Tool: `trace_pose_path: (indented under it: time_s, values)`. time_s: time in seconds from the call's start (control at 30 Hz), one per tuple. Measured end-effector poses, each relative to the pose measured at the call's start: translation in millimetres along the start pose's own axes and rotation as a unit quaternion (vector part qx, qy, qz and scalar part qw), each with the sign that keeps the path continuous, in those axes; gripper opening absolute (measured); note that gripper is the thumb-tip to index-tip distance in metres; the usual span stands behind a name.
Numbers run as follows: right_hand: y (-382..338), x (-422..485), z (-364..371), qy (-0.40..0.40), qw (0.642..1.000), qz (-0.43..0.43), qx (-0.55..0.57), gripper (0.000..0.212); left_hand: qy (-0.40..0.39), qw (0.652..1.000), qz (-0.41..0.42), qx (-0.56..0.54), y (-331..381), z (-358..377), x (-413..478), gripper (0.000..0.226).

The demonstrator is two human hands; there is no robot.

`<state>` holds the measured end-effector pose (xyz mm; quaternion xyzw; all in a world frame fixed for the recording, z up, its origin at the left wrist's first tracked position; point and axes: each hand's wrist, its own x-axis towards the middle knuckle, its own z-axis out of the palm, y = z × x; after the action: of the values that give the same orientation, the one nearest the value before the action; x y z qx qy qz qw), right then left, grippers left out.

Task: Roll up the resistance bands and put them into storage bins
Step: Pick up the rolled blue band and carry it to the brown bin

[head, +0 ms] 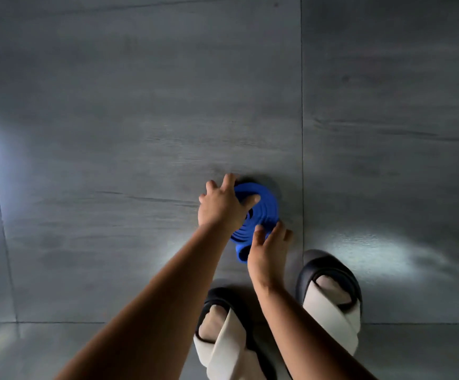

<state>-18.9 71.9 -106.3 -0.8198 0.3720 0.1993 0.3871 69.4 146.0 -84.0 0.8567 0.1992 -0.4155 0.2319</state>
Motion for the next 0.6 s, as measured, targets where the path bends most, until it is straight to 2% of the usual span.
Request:
trace_pose_path:
  time_s: [0.1, 0.3, 0.37, 0.43, 0.6]
  values:
    - [4.4, -2.8, -4.6, -0.008, 1.000, -0.001, 0.013, 0.040, 0.009, 0.991, -0.066, -0.114, -12.8, 12.8, -9.3, 0.051]
    - [-12.6, -37.8, -58.2, -0.033, 0.996, -0.078, 0.016, 0.045, 0.002, 0.928, -0.142, -0.343, -25.5, 13.4, -64.1, 0.046]
    - [-36.4, -51.9, -77.9, -0.030, 0.992, -0.119, 0.018, 0.042, -0.006, 0.871, -0.168, -0.462, -26.6, -3.4, -92.8, 0.041]
    - [-72.7, -67.3, -95.4, -0.038, 0.989, -0.136, 0.044, 0.036, -0.001, 0.793, -0.193, -0.578, -25.2, -34.6, -125.5, 0.031]
    - [-184.1, -131.0, -134.9, -0.097, 0.967, -0.164, 0.171, 0.029, 0.052, 0.646, -0.164, -0.744, -9.2, -151.3, -226.1, 0.018]
